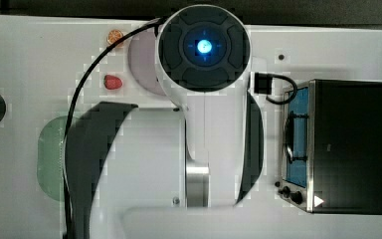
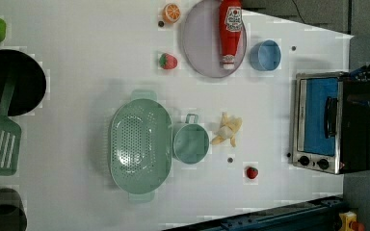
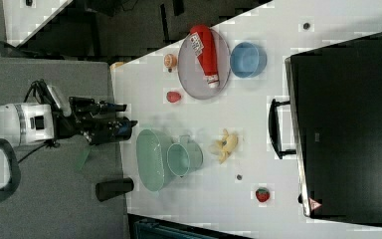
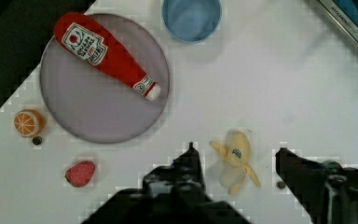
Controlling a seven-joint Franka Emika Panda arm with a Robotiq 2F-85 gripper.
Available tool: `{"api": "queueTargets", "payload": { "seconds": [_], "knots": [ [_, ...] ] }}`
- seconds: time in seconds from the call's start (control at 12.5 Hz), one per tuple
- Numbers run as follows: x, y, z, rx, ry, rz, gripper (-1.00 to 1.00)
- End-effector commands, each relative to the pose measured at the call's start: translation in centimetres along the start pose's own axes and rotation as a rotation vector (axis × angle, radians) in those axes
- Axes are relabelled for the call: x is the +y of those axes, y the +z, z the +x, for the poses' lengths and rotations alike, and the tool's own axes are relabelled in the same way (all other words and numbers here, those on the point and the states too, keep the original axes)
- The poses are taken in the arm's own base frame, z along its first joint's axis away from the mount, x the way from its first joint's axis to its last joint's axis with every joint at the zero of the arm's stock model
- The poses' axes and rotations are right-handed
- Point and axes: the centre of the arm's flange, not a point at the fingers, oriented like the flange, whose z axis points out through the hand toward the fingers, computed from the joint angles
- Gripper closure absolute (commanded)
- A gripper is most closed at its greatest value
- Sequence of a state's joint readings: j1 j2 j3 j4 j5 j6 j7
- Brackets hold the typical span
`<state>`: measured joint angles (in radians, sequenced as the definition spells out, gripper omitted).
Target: Pick banana from table and place on oven.
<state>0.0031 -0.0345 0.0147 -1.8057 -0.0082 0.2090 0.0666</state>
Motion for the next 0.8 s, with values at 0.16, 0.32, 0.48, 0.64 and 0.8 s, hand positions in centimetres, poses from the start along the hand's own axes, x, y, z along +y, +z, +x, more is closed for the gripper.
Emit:
{"api": "queueTargets", "payload": {
  "seconds": [0.16,0.32,0.48,0.64,0.8],
  "knots": [
    [11.8,-5.6,-8.3,-0.007,-0.016,-0.018,-0.81],
    [11.8,-5.4,-8.3,-0.010,-0.016,-0.021,-1.00],
    [11.3,-4.2,-7.9,-0.021,-0.018,-0.031,-1.00],
    [10.2,-1.5,-7.0,-0.036,-0.023,-0.043,-1.00],
    [8.6,2.4,-5.6,-0.040,-0.027,-0.043,-1.00]
  ]
}}
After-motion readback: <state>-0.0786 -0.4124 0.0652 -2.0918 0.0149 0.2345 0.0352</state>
